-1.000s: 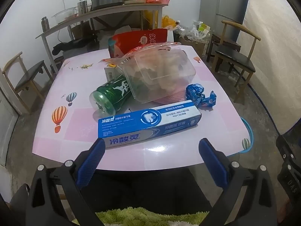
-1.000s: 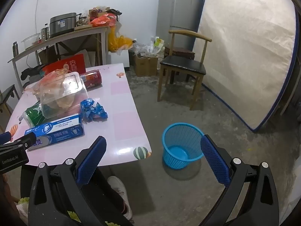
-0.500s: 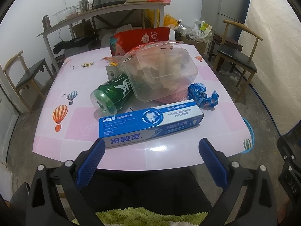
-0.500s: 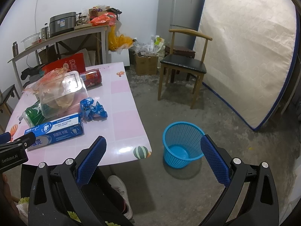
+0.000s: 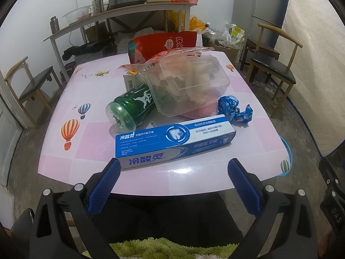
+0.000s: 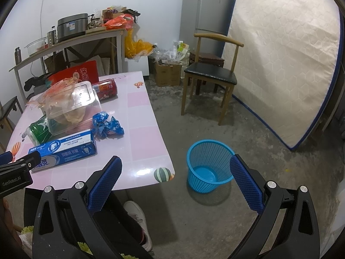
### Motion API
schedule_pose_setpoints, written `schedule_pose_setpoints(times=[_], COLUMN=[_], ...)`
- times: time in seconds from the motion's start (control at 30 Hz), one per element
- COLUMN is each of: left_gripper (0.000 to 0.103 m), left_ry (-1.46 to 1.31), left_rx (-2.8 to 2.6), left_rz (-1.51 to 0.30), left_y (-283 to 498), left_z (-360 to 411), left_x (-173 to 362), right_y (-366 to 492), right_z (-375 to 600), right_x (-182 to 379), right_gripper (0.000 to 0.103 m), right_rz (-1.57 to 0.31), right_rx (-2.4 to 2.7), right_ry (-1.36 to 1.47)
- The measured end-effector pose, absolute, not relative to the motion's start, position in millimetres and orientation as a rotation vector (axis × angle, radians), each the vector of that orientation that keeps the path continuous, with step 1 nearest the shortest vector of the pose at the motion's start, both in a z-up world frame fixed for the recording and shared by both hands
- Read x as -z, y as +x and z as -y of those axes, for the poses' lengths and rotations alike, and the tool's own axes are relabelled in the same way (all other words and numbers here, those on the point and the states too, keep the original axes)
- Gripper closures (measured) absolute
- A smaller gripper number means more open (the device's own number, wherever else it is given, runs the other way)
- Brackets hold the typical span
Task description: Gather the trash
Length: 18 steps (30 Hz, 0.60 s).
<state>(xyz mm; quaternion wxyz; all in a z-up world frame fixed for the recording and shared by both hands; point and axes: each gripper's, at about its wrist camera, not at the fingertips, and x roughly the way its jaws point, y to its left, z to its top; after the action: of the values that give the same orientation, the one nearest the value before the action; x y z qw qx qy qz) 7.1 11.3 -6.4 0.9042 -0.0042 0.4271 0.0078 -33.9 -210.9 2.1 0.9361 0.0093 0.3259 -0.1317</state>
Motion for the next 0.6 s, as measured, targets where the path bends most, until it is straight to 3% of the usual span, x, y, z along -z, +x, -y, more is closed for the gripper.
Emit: schedule_pose_setpoints(times=[0.6], left_gripper=[0.005], left_ry=[-0.015], left_rx=[-0.024], left_rz=[-0.899], left_y=[10.1], left_z=[-11.2], left_x=[10.1], right_y=[-33.3], right_z=[210.4], right_x=[-2.4], right_gripper=[0.006], right_rz=[-0.669], right_rx=[0.270], right_ry=[0.016])
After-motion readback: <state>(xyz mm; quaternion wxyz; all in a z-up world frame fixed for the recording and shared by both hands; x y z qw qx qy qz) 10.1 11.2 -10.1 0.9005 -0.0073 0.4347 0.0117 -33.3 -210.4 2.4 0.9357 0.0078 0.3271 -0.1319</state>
